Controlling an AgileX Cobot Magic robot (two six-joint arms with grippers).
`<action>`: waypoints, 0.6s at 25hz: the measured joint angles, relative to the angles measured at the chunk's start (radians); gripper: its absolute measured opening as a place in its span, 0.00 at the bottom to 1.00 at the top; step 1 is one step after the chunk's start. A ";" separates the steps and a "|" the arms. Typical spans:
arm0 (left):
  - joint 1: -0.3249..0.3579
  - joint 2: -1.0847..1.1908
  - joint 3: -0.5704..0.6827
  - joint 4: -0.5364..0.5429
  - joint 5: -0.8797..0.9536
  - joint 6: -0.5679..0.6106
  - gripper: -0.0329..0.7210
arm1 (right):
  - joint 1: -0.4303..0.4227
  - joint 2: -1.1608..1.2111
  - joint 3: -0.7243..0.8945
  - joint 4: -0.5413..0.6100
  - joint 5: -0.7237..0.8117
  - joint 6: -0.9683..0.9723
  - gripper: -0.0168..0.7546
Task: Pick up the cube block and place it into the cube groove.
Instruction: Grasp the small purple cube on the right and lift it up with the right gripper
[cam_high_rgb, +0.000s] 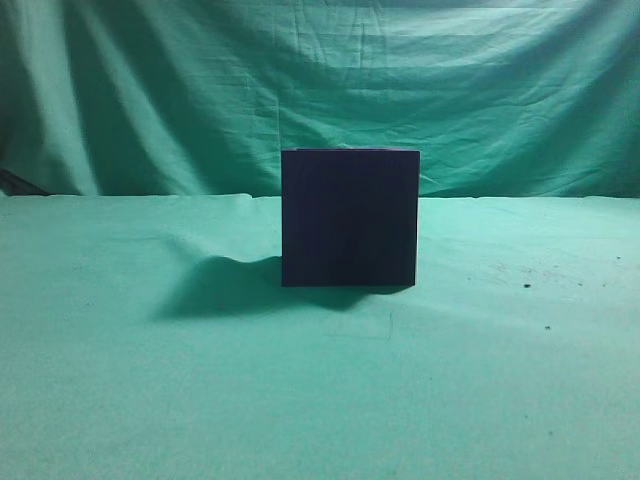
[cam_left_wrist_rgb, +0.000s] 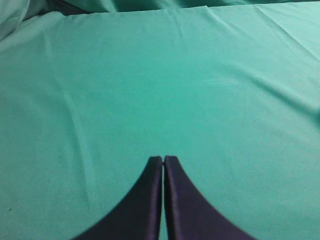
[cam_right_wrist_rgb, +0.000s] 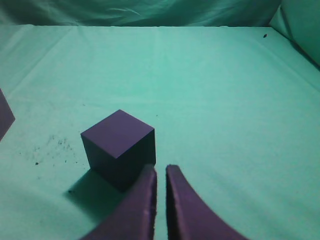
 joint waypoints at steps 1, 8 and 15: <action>0.000 0.000 0.000 0.000 0.000 0.000 0.04 | 0.000 0.000 0.000 0.000 0.000 0.000 0.09; 0.000 0.000 0.000 0.000 0.000 0.000 0.04 | 0.000 0.000 0.000 0.000 -0.001 0.000 0.09; 0.000 0.000 0.000 0.000 0.000 0.000 0.04 | 0.000 0.000 0.000 0.000 -0.002 0.000 0.09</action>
